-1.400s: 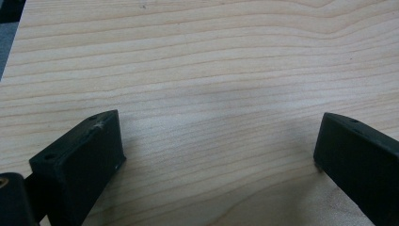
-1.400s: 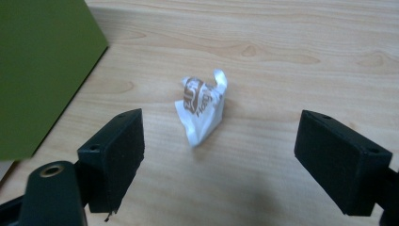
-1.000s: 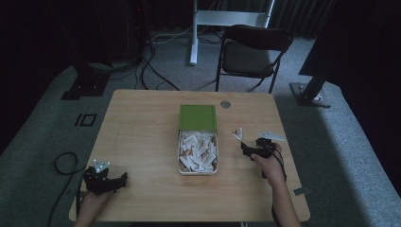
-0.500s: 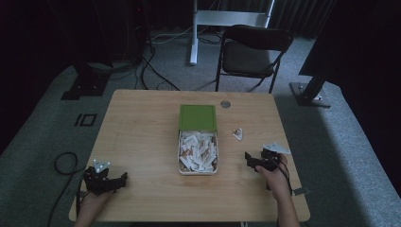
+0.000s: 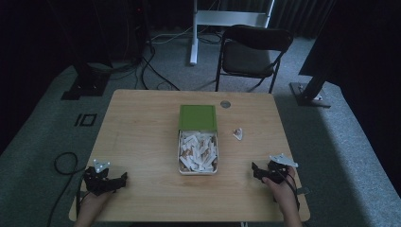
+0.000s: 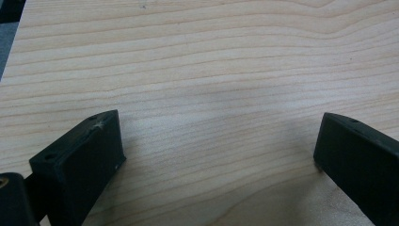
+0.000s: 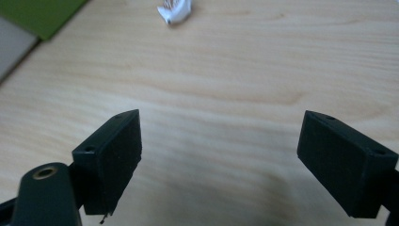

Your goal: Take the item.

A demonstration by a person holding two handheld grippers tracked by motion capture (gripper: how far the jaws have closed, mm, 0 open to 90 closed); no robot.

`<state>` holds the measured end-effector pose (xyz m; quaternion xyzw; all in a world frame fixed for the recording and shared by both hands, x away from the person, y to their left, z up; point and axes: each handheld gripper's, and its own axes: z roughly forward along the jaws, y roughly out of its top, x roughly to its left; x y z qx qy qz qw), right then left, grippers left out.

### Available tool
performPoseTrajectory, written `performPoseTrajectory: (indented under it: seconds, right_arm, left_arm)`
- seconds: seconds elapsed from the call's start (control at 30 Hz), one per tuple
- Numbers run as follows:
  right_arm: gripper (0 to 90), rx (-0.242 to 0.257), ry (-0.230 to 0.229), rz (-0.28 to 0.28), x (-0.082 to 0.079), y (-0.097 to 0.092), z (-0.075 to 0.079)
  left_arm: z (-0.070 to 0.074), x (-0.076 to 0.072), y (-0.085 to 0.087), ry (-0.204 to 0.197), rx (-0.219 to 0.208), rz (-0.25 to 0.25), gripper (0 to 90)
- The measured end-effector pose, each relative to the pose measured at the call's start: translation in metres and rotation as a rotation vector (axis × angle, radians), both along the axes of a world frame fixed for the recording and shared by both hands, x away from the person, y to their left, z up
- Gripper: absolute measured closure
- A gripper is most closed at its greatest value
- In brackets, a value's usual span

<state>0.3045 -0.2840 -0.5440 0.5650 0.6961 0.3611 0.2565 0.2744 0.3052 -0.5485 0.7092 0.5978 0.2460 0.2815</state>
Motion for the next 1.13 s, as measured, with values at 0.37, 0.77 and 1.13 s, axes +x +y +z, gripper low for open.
performPoseTrajectory:
  seconds: [0.37, 0.77, 1.13]
  right_arm:
    - [13.4, -0.043, 0.026, -0.027, -0.018, -0.004, -0.008]
    - [14.1, -0.066, 0.081, -0.041, -0.026, -0.011, -0.010]
    - [12.1, -0.057, 0.090, -0.040, -0.025, -0.011, -0.010]
  left_arm:
    - [0.000, 0.000, 0.000, 0.000, 0.000, 0.000, 2.7]
    - [0.000, 0.000, 0.000, 0.000, 0.000, 0.000, 2.7]
    - [0.000, 0.000, 0.000, 0.000, 0.001, -0.001, 2.7]
